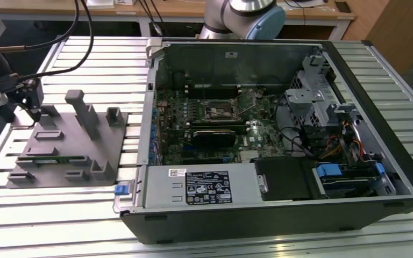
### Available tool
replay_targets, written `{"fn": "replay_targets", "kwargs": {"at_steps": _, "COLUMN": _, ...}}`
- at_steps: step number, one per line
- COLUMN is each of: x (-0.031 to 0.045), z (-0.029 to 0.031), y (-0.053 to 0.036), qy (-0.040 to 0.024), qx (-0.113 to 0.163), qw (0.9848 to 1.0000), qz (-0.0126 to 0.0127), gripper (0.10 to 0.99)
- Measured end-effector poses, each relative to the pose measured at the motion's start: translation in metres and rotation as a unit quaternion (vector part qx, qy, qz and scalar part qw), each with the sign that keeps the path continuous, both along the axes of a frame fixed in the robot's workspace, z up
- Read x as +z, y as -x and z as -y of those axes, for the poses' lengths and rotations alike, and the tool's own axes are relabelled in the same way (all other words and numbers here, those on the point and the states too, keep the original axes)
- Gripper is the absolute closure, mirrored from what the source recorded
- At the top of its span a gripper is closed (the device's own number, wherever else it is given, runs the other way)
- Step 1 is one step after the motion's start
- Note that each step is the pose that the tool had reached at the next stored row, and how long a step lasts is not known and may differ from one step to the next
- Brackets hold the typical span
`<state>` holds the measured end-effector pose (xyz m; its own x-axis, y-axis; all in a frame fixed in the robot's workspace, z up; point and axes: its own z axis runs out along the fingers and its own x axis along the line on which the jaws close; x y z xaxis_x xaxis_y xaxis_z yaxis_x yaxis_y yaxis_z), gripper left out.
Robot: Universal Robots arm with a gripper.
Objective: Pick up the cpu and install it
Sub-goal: 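Pick up the cpu and move it towards the insertion slot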
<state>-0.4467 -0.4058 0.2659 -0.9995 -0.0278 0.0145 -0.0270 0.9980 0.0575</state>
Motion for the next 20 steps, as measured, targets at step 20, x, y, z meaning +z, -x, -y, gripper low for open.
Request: {"fn": "replay_targets", "kwargs": {"at_steps": 20, "x": 0.0127, "z": -0.0002, "y": 0.0, "qy": 0.0, "qx": 0.0, "qw": 1.0, "qz": 0.0, "gripper": 0.557}}
